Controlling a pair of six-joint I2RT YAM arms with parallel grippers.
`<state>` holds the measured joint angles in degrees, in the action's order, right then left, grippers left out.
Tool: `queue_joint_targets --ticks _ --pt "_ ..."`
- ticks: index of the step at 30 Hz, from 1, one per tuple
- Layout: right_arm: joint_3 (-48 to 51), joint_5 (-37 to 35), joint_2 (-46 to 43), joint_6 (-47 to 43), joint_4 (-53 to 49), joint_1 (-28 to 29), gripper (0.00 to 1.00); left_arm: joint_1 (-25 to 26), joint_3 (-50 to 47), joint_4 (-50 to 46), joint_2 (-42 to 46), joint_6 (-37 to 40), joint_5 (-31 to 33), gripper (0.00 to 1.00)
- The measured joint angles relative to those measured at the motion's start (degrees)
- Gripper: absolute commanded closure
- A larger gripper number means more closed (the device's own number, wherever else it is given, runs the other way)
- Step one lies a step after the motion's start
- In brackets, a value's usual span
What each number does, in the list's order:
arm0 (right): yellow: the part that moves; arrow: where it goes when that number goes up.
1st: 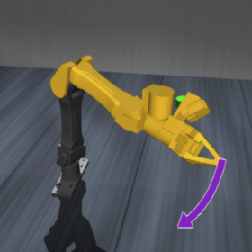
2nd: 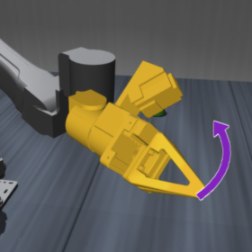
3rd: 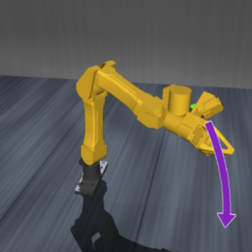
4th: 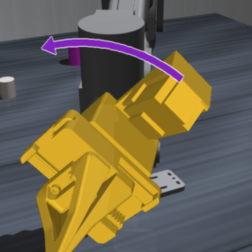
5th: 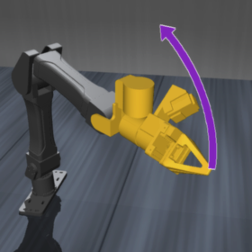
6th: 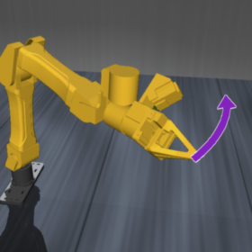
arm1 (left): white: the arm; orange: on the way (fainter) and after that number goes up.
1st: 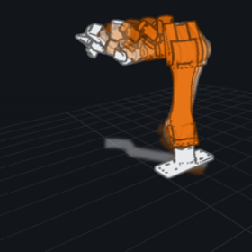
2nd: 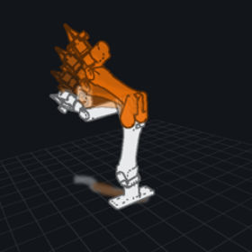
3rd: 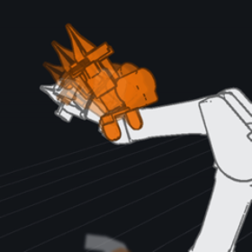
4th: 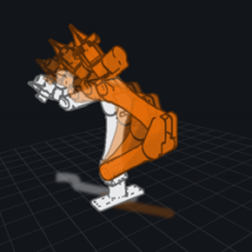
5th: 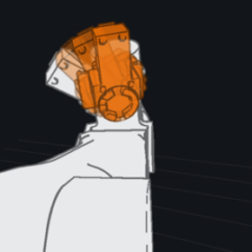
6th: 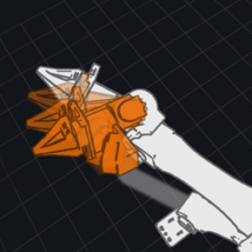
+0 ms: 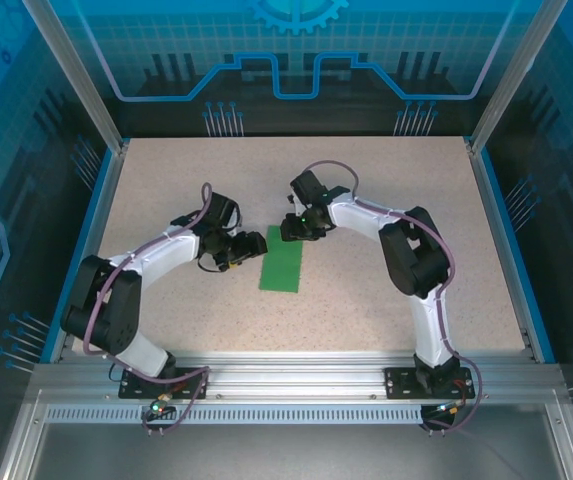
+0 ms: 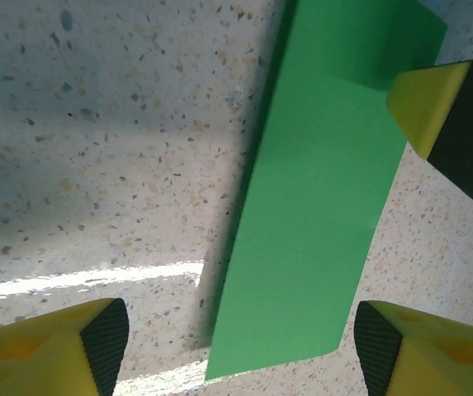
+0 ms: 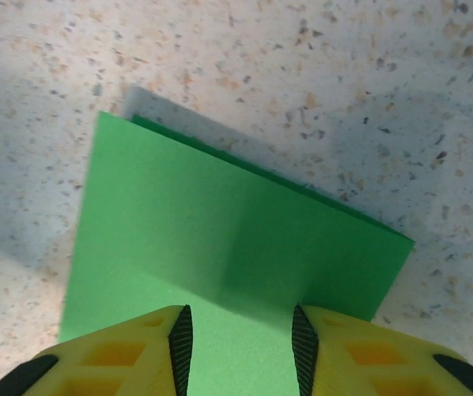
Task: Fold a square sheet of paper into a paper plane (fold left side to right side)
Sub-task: Third fold the triangle at the center of the table.
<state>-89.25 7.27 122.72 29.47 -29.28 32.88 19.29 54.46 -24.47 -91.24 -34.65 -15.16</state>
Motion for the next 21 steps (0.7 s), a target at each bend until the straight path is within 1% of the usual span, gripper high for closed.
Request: queue_joint_targets --ticks 8,21 --pt "0.00 -0.44 0.61 -0.63 -0.24 -0.33 0.63 0.81 0.15 0.11 -4.13 0.02 -1.73 0.25" --pt "0.35 -0.20 0.61 -1.07 0.39 -0.37 0.63 2.75 1.77 1.92 -8.59 -0.07 -5.31 0.31"
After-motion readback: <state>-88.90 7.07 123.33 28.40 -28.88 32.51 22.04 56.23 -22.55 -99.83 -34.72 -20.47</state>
